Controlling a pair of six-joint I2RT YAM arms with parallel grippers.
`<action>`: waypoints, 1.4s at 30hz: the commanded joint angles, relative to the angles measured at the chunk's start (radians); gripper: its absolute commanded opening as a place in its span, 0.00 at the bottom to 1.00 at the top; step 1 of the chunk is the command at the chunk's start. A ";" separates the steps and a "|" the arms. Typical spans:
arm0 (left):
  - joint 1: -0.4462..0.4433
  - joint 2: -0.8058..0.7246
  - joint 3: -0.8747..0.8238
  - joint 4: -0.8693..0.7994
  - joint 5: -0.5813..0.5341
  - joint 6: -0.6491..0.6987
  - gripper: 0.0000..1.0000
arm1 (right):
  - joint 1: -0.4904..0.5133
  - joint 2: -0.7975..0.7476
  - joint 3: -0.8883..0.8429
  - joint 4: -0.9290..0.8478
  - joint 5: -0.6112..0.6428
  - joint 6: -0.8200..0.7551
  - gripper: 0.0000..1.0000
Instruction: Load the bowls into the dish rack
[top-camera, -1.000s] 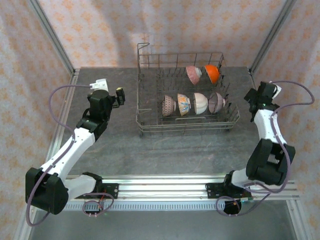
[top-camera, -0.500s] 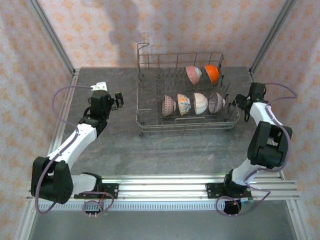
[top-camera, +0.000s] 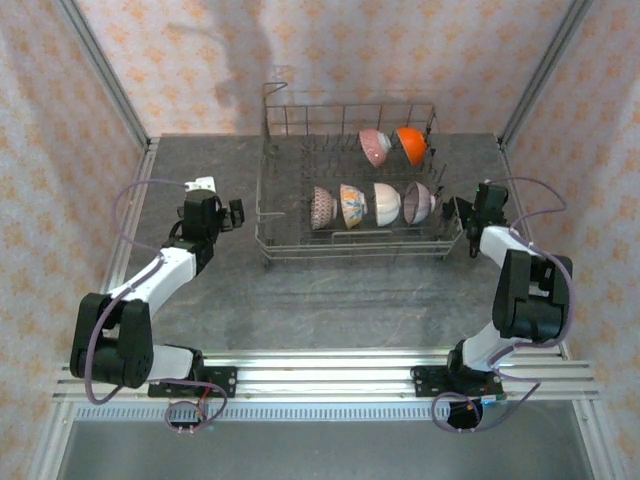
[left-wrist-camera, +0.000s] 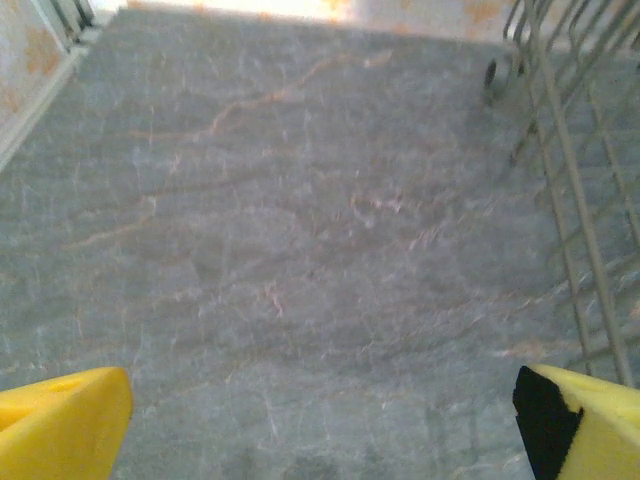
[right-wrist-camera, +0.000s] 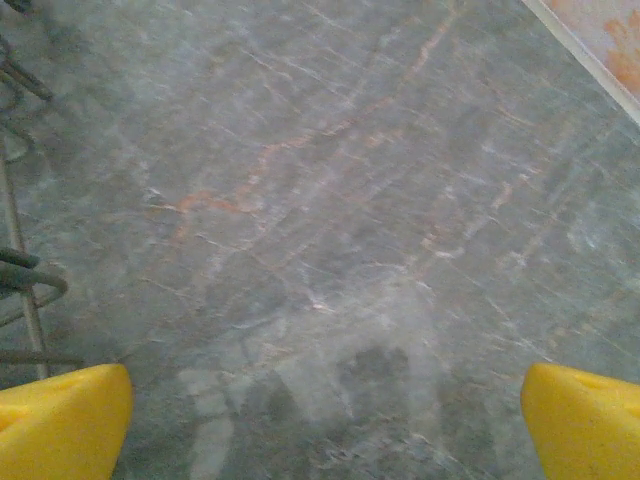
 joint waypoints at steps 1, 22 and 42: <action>0.011 0.016 -0.020 0.101 -0.017 0.037 0.99 | 0.084 -0.033 -0.084 0.155 -0.051 -0.024 0.99; 0.037 -0.078 -0.333 0.532 -0.020 0.219 0.99 | 0.133 -0.056 -0.415 0.699 0.006 -0.063 0.99; 0.050 0.177 -0.355 0.804 -0.017 0.184 1.00 | 0.137 -0.059 -0.410 0.678 -0.015 -0.074 0.99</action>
